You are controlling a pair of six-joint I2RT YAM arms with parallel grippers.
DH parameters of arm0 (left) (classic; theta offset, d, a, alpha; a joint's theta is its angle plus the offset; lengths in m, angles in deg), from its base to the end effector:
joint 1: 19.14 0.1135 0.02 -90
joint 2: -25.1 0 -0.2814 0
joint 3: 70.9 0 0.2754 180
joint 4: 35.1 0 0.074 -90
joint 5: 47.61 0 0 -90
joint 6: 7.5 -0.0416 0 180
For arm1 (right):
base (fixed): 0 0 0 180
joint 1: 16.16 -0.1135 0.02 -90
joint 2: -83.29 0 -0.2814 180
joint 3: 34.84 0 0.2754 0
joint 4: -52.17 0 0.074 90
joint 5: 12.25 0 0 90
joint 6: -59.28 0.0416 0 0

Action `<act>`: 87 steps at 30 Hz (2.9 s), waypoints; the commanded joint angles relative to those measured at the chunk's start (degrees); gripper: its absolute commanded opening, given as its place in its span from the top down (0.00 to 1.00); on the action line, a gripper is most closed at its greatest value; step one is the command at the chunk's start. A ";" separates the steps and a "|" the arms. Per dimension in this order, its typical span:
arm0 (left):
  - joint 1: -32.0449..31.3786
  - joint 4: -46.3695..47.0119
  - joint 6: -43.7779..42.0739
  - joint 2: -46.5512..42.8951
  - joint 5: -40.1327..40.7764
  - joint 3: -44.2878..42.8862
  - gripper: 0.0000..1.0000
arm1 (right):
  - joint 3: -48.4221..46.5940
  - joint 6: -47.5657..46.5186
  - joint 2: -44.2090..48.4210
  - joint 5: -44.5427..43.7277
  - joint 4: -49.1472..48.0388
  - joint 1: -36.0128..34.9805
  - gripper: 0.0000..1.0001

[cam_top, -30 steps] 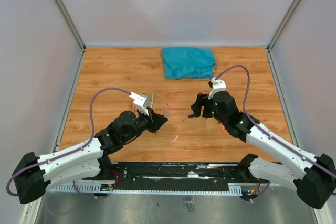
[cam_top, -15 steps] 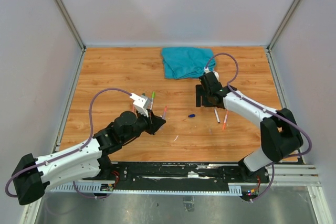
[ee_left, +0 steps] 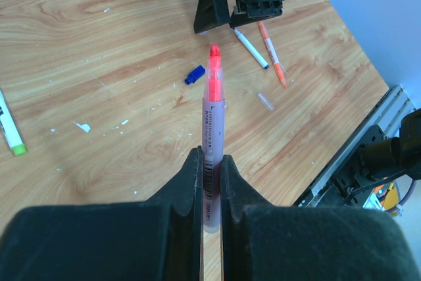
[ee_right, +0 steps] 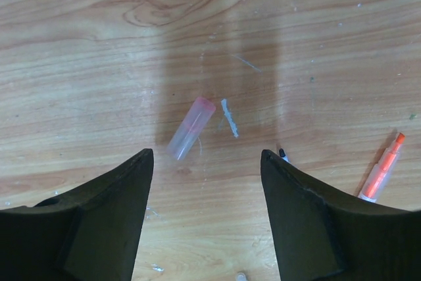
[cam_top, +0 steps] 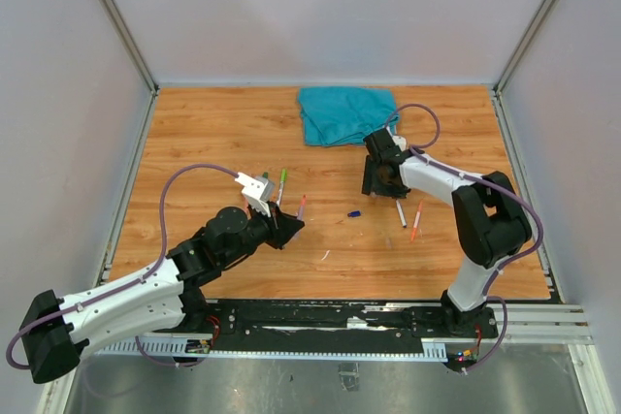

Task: Insert the pens into the pen caps
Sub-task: Pick up the pen cap from the center of the board, then place the pen cap at the center of the board.

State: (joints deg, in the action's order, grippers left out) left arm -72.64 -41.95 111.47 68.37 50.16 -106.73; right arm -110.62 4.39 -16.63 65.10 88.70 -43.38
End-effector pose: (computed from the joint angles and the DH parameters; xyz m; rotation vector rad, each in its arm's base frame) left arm 0.1234 -0.1573 0.2423 0.3070 1.8865 -0.8804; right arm 0.3385 0.1638 0.1782 0.2532 2.5793 0.1051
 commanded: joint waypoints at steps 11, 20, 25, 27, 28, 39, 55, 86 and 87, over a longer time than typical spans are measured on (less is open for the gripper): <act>-0.21 -0.23 0.47 -0.46 0.66 0.09 1.00 | -1.63 1.80 -4.86 -0.03 1.37 1.87 0.39; -0.20 -0.51 0.83 -0.82 1.24 0.41 0.99 | -0.56 1.28 -4.70 0.17 1.12 1.91 0.62; -0.21 -0.73 0.82 -0.81 1.53 0.39 0.99 | 0.24 0.69 -3.91 0.09 0.37 1.91 0.70; -0.21 -0.81 0.91 -0.84 1.59 0.35 0.99 | 0.47 -0.20 -3.80 0.96 0.02 1.91 0.73; -0.21 -0.81 0.91 -0.82 1.58 0.42 0.99 | 0.67 -0.67 -3.61 1.66 -0.28 1.91 0.75; -0.21 -2.13 0.66 -1.04 2.15 -0.53 1.00 | 7.44 -7.67 5.38 7.11 -7.39 1.91 0.90; -0.21 -11.66 -0.92 -7.04 11.05 -6.29 0.99 | 28.20 -25.64 28.89 57.94 -41.22 -1.30 0.99; -0.21 -28.46 -4.74 -17.88 20.67 -18.27 0.99 | 7.43 -54.51 8.54 25.60 0.56 -28.37 0.99; -0.21 -28.96 -4.86 -18.01 21.02 -18.39 0.99 | 7.27 -54.72 7.91 25.35 0.68 -28.53 0.99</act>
State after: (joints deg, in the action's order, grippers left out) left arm -72.64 -68.46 108.35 51.45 68.46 -123.05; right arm -100.98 -47.73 -7.26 92.71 85.68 -70.57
